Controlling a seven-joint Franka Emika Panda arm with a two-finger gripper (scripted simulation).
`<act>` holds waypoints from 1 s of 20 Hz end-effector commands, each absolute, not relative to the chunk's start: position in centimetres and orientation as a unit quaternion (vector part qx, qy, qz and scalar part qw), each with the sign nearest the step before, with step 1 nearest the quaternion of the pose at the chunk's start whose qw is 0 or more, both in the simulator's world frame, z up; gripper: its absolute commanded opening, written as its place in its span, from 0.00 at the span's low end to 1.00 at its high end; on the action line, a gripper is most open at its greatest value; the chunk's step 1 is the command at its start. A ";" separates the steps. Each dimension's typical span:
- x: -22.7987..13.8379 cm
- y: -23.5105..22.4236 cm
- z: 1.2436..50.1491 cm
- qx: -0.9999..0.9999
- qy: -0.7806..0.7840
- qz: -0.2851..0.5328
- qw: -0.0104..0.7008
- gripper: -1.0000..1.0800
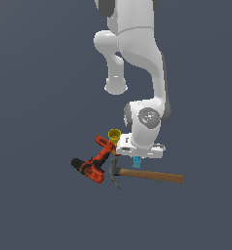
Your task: Pick up a designated object from a clutter of objects.
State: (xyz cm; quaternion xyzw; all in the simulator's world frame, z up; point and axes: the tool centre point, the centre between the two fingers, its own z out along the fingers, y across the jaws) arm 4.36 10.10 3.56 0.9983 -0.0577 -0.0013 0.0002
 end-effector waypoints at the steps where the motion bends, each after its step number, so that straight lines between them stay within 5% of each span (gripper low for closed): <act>1: 4.7 10.1 4.8 0.998 -0.058 0.000 0.000 0.00; 20: 8.8 9.3 22.6 0.998 -0.058 0.000 0.000 0.00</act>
